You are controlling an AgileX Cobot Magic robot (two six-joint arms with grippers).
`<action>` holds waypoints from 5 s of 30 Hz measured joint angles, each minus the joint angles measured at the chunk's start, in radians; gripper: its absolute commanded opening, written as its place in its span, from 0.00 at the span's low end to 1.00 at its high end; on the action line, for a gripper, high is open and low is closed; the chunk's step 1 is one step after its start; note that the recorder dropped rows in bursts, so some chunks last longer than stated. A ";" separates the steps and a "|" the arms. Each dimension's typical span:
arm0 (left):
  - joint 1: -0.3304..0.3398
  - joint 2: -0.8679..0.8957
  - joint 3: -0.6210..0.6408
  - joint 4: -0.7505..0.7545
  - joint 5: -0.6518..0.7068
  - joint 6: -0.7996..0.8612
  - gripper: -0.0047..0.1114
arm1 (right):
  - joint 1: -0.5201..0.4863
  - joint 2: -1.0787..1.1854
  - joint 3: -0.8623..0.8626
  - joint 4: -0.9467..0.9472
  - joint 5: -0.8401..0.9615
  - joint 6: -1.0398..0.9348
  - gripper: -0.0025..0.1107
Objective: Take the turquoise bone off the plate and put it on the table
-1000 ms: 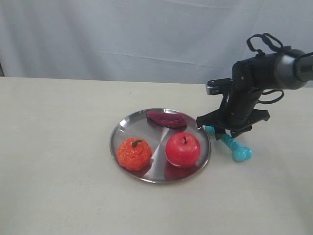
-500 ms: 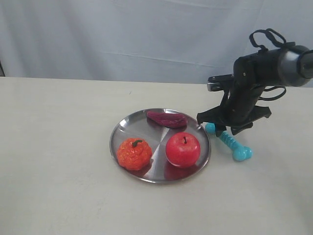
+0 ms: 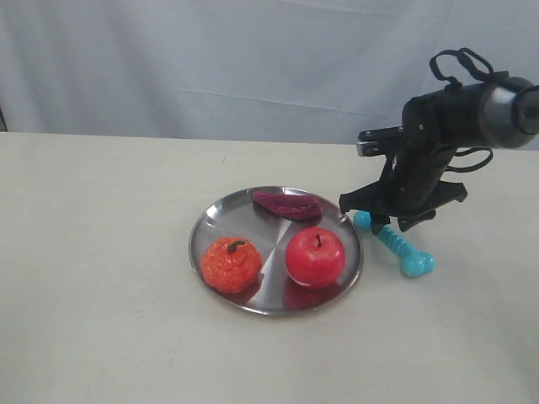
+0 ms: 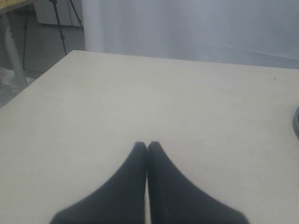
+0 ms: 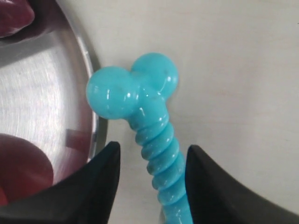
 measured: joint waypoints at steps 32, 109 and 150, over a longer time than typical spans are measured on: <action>0.000 0.000 0.000 0.000 0.000 0.000 0.04 | 0.000 -0.520 0.293 -0.022 -0.426 -0.021 0.02; 0.000 0.000 0.000 0.000 0.000 0.000 0.04 | -0.015 -2.072 1.394 0.232 -1.136 -0.009 0.02; 0.000 0.000 0.000 0.000 0.000 0.000 0.04 | -0.207 -2.081 1.441 0.205 -0.350 -0.235 0.02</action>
